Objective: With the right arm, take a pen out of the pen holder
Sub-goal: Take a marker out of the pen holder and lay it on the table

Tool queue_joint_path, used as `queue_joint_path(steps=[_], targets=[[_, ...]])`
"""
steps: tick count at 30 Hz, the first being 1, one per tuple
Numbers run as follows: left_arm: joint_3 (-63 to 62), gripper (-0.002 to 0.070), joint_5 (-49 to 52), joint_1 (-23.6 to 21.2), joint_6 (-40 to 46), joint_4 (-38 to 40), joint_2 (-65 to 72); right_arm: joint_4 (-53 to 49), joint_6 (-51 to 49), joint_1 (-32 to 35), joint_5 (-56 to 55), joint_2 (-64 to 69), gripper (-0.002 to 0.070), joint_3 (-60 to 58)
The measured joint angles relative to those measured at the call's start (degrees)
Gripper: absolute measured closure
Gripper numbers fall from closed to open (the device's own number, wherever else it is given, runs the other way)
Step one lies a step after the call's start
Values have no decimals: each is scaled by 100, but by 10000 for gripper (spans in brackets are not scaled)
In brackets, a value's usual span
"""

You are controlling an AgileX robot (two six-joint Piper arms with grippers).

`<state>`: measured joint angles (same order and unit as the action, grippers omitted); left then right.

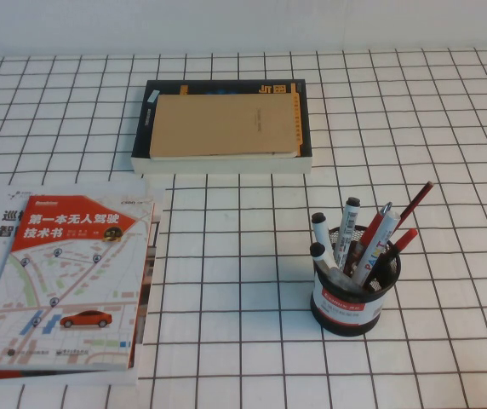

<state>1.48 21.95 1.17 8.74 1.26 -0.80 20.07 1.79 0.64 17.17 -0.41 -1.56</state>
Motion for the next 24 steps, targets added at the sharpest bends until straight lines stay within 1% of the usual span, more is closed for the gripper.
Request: queue_joint_path(steps=[5,10,18,21,24], targets=[[0,679,0,0,0,0,0,1466,0,0,-648,0,692,0],[0,679,0,0,0,0,0,2429,0,0,-929,0,692,0],[0,679,0,0,0,0,0,2828,0,0,-991,0,693,0],[0,679,0,0,0,0,0,2867,48,0,-715,0,692,0],[0,679,0,0,0,0,0,2890,185,0,-187,0,692,56]])
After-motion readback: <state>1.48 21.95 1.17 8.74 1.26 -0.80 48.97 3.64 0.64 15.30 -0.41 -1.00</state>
